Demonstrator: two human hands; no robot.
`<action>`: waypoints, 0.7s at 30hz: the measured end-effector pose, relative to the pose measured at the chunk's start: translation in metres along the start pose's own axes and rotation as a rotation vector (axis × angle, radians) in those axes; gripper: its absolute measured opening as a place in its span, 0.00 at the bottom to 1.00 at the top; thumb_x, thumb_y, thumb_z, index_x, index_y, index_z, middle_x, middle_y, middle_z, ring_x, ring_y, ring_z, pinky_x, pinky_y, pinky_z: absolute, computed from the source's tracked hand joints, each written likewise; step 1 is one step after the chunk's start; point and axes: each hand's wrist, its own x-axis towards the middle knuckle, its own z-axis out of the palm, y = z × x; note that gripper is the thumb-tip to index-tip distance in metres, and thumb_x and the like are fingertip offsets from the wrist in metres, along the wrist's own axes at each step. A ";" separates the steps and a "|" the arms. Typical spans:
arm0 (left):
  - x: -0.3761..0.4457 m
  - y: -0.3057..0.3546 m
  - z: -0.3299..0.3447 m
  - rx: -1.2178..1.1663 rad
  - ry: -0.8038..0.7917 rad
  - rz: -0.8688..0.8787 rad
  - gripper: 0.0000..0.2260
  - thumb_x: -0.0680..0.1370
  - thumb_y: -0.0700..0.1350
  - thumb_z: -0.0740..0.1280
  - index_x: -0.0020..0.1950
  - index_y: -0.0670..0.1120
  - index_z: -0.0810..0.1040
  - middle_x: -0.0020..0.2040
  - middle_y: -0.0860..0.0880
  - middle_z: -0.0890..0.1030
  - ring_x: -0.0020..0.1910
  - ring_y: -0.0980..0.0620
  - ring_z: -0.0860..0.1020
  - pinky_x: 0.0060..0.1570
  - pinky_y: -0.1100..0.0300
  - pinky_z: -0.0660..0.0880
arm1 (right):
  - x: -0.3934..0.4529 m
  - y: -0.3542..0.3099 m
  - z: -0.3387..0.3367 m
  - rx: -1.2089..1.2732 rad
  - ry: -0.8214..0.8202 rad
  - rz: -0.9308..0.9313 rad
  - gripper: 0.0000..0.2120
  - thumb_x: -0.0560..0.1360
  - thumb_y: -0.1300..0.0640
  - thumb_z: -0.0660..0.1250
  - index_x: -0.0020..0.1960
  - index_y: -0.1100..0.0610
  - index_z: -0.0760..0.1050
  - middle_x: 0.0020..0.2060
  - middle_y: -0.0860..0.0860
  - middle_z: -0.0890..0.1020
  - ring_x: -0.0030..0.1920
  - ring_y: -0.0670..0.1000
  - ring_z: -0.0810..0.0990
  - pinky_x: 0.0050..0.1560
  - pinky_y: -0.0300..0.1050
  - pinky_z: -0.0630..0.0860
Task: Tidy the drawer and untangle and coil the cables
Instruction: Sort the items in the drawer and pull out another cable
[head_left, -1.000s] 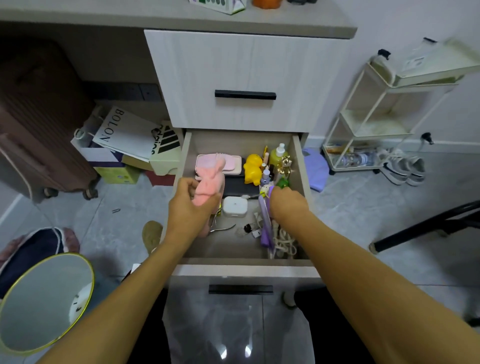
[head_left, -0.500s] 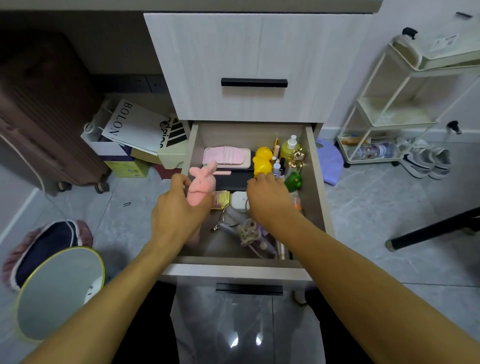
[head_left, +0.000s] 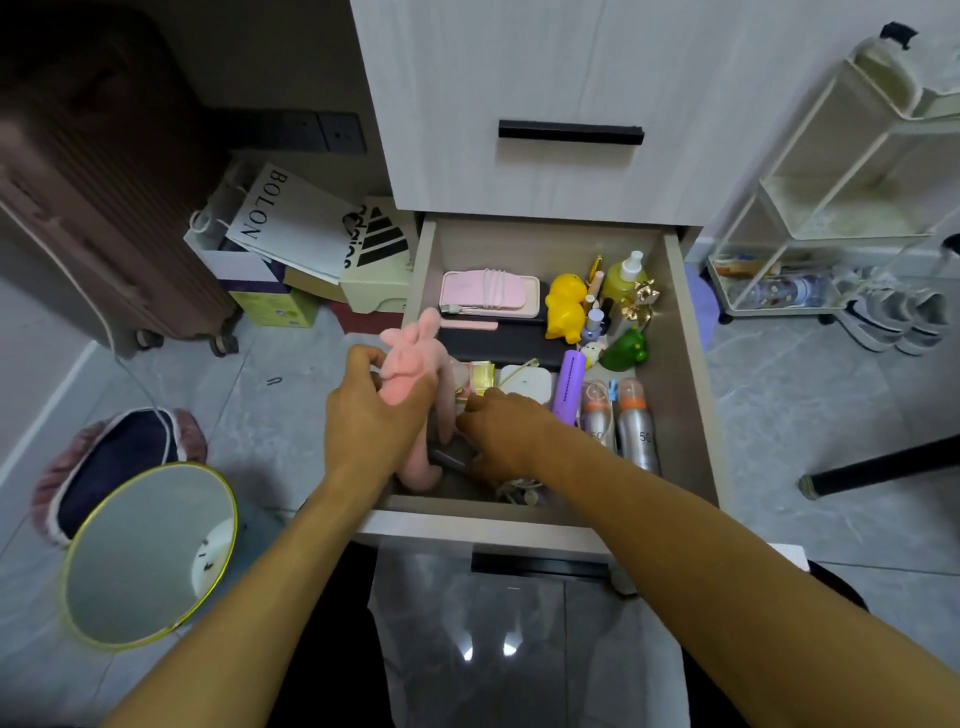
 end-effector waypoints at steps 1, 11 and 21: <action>-0.001 0.004 0.002 0.005 0.005 0.016 0.17 0.74 0.54 0.71 0.55 0.49 0.69 0.39 0.53 0.77 0.39 0.55 0.78 0.36 0.56 0.77 | 0.001 0.004 0.004 0.010 -0.046 0.014 0.26 0.75 0.45 0.66 0.70 0.53 0.69 0.62 0.54 0.74 0.61 0.57 0.74 0.54 0.49 0.72; 0.006 -0.009 0.002 0.046 0.031 0.021 0.17 0.74 0.54 0.72 0.54 0.50 0.67 0.38 0.57 0.75 0.37 0.59 0.76 0.34 0.66 0.71 | 0.042 0.009 0.037 -0.019 -0.058 0.095 0.44 0.70 0.50 0.73 0.77 0.54 0.51 0.70 0.56 0.61 0.63 0.61 0.72 0.54 0.52 0.74; 0.005 -0.012 0.004 0.011 0.058 0.009 0.18 0.74 0.52 0.73 0.54 0.48 0.68 0.38 0.57 0.74 0.36 0.61 0.75 0.32 0.74 0.69 | 0.064 -0.005 0.048 0.207 0.029 0.368 0.26 0.74 0.41 0.67 0.63 0.58 0.70 0.56 0.57 0.79 0.56 0.59 0.77 0.54 0.51 0.75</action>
